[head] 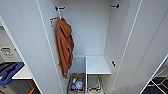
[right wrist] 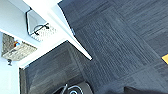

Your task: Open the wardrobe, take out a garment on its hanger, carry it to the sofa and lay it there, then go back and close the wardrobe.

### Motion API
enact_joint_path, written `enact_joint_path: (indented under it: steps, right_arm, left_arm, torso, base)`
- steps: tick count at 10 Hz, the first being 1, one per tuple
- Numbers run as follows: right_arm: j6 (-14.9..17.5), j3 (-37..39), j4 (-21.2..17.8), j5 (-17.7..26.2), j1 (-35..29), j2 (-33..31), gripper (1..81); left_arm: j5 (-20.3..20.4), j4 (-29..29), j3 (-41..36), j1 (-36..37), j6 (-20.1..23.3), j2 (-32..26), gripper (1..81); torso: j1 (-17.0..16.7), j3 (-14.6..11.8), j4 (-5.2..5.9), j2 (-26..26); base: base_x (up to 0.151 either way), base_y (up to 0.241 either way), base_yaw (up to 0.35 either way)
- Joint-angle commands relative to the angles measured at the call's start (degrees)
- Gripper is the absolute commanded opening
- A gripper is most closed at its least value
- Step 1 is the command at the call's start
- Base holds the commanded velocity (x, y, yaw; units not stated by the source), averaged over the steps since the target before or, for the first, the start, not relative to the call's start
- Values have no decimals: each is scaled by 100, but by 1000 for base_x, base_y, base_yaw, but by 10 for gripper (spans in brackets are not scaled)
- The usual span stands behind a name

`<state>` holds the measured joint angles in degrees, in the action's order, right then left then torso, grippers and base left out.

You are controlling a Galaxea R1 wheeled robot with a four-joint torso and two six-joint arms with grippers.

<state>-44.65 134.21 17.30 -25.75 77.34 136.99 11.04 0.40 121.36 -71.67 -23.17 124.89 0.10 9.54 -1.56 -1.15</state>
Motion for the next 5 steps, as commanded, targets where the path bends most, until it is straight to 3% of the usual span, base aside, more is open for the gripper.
enact_joint_path:
  steps: [1,5]
  right_arm:
    - [-702,-256,-7,-1,-1047,-749,811]
    - [-1528,-879,63,96,-2234,-1170,811]
  left_arm:
    - [-102,-58,-51,1148,-724,-570,811]
    - [-980,-75,-288,2459,-881,-570,811]
  torso:
    - [0,0,0,0]
    - [2,4,0,2]
  base:
    - [0,0,0]
    - [0,0,0]
